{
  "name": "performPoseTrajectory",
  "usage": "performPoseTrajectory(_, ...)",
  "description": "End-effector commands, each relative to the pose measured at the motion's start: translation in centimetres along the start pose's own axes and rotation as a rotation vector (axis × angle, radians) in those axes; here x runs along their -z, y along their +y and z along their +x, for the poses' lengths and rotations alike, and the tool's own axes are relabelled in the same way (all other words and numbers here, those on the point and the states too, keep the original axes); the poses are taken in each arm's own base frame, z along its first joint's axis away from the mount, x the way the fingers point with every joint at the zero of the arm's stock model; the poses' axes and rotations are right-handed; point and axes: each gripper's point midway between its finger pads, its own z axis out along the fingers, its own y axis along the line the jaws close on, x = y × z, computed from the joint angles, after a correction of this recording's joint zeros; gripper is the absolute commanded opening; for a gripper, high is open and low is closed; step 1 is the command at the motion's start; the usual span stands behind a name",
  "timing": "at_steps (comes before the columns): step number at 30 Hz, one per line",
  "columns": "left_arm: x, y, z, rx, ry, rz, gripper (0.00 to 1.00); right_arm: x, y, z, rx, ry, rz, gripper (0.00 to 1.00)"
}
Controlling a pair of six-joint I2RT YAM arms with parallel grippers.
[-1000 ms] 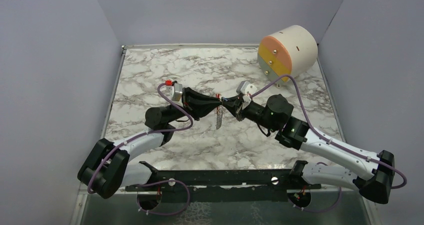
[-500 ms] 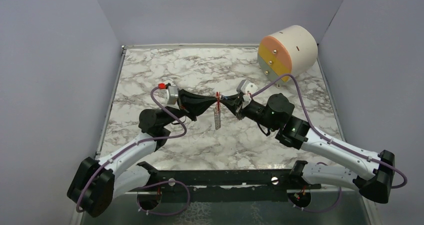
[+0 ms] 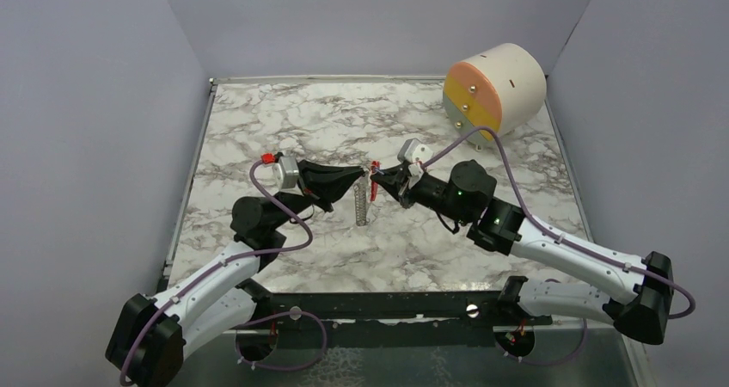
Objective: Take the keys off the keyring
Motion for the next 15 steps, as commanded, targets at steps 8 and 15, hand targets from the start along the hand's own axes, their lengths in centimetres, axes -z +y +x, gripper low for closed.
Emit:
performPoseTrajectory(8, 0.8, -1.1, -6.1, -0.077, -0.27, 0.004, 0.0, -1.0, 0.6, -1.9, -0.037, -0.057, -0.038, 0.01)
performPoseTrajectory(15, 1.1, -2.1, -7.7, -0.086, -0.351, 0.047, 0.0, -1.6, 1.5, -1.5, -0.058, -0.05, -0.075, 0.01)
